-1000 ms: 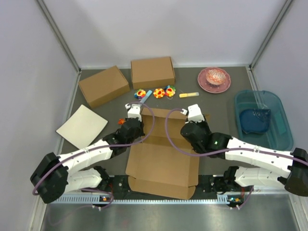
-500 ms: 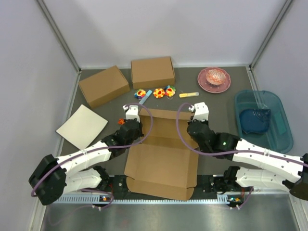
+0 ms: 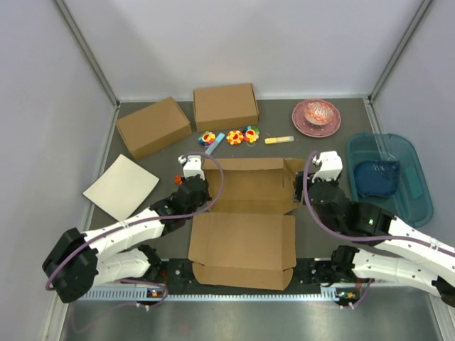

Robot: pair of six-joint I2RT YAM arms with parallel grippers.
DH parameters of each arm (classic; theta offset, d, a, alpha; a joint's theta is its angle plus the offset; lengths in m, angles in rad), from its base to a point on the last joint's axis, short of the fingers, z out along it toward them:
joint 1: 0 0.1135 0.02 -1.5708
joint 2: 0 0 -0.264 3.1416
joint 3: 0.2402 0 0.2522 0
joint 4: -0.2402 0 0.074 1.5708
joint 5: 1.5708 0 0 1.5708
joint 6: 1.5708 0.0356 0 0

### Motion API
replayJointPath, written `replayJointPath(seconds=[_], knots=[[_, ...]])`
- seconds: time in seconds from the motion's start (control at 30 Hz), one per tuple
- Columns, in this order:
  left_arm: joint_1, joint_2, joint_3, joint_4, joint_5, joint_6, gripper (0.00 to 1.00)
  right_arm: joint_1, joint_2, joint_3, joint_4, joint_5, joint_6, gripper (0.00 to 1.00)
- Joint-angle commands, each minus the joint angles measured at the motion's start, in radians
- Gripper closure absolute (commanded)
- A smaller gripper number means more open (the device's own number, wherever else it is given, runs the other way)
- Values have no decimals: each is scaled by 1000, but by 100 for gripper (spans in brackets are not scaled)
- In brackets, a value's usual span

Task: Fold the paper box

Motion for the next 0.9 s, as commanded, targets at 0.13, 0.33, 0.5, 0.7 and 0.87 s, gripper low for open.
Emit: replayJointPath(seconds=[0.13,0.33,0.5,0.7,0.87], knots=[[5,-12,2,-122,-49,-14,100,-5,85,-62,-76,35,118,33],[5,-23,-1,-121,-43,-11,100,-7,173,-77,-37,51,110,37],[4,-37,-12,-118,-45,-10,100,-14,226,-88,-30,74,117,44],[4,-49,-17,-111,-42,3,100,-28,256,-123,31,88,104,59],[4,-47,-15,-110,-36,4,100,-59,269,-144,65,78,90,66]])
